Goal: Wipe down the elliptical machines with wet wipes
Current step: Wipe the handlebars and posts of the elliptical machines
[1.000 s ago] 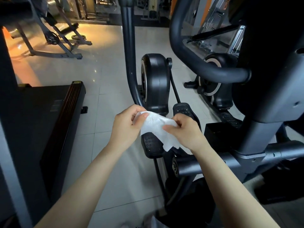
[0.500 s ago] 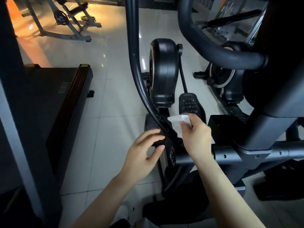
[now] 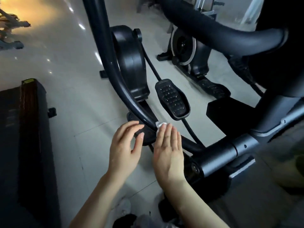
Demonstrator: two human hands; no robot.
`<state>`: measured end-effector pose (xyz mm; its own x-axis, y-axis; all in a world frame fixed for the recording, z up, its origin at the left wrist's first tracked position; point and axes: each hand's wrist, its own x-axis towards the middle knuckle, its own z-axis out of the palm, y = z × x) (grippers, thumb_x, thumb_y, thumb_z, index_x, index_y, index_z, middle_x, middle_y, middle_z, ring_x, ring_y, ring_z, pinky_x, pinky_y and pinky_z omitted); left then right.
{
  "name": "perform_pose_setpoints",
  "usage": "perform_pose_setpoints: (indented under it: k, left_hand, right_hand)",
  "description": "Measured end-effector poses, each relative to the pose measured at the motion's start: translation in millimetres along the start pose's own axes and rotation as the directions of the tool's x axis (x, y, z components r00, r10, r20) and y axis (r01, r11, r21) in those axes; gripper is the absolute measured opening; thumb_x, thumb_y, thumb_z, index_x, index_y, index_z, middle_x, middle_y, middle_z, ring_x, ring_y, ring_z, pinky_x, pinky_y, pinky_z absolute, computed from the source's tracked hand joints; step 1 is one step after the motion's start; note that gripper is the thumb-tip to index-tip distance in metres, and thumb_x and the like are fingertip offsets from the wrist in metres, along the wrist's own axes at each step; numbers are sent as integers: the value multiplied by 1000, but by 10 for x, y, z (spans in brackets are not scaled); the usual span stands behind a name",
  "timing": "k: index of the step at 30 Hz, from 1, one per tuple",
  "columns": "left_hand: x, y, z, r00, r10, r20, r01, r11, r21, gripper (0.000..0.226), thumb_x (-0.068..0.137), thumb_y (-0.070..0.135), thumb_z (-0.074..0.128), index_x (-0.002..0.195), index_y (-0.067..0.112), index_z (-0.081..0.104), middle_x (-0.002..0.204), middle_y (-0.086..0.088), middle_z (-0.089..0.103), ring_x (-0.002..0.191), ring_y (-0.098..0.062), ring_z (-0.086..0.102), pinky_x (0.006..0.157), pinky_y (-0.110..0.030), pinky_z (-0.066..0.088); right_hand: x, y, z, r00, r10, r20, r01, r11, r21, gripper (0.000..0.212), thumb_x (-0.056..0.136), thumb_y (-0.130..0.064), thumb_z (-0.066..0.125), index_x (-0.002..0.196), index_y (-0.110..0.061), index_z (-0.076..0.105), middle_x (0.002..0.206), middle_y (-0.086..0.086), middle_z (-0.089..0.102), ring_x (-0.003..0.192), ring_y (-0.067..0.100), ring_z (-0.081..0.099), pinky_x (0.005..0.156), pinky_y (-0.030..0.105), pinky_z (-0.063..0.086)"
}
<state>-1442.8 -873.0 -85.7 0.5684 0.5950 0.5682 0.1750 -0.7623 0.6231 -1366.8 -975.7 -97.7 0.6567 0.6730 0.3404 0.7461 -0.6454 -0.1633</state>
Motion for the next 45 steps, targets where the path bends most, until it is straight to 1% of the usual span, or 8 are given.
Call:
perform_pose_setpoints:
  k: [7, 11, 15, 19, 23, 32, 37, 45]
  left_hand:
    - [554, -512, -532, 991, 130, -34, -132, 991, -40, 27, 97, 14, 49, 109, -2, 66, 113, -1, 58, 109, -5, 51, 101, -13, 35]
    - [734, -670, -626, 972, 232, -32, -233, 972, -38, 27, 96, 13, 50, 109, -2, 68, 114, -1, 55, 110, -4, 50, 102, -13, 34]
    - [1003, -668, -649, 971, 228, -69, -236, 960, -152, 27, 96, 16, 50, 112, 1, 66, 118, -3, 57, 114, -2, 51, 103, -15, 36]
    - [1238, -613, -825, 978, 190, -84, -207, 925, -319, 25, 97, 21, 50, 121, 18, 58, 122, 11, 54, 118, -9, 54, 99, -30, 45]
    - [1412, -605, -1148, 971, 206, -124, -237, 906, -351, 26, 98, 26, 47, 123, 28, 54, 125, 11, 54, 117, -11, 56, 98, -21, 44]
    - [2073, -224, -1585, 851, 517, -96, -526, 832, -176, 36, 101, 26, 41, 136, 19, 49, 140, 4, 48, 134, -5, 42, 112, -21, 31]
    - [2411, 83, -1754, 807, 590, -25, -587, 799, -131, 49, 104, 31, 33, 151, 22, 24, 160, 8, 22, 148, -5, 20, 120, -24, 16]
    - [2501, 367, -1876, 815, 571, 100, -483, 763, -429, 48, 101, 35, 33, 147, 35, 21, 159, 16, 22, 147, 1, 18, 119, -19, 16]
  right_hand:
    - [759, -976, 176, 966, 82, -244, 25, 914, 405, 50, 101, -8, 20, 144, 15, 28, 150, 32, 31, 144, 41, 28, 117, 49, 27]
    - [744, -903, 271, 935, 16, -353, 112, 934, 339, 49, 97, 3, 32, 144, 12, 26, 151, 30, 32, 144, 38, 26, 117, 46, 28]
    - [523, -772, 416, 912, 57, -406, 57, 963, 262, 48, 101, 2, 11, 145, 9, 28, 150, 27, 35, 142, 38, 32, 112, 48, 35]
    - [940, -1216, 322, 859, 123, -498, 101, 911, 399, 63, 93, 12, 43, 149, 5, 16, 157, 22, 20, 148, 33, 19, 120, 42, 23]
    - [1540, -1586, -156, 744, 205, -636, 227, 817, 530, 48, 107, -15, 26, 146, 9, 13, 155, 24, 13, 148, 34, 16, 121, 40, 20]
    - [1883, -1569, -707, 637, 52, -769, 346, 873, 345, 54, 106, -20, 28, 153, 2, 13, 159, 21, 15, 149, 29, 15, 122, 34, 17]
    - [1657, -1411, -361, 625, -7, -780, 342, 901, 267, 60, 92, 9, 40, 149, -4, 28, 159, 7, 20, 147, 27, 25, 121, 32, 20]
    - [2107, -1471, -1032, 438, 15, -899, 424, 878, 221, 43, 91, 12, 58, 133, 7, 52, 143, 21, 45, 135, 33, 45, 115, 39, 35]
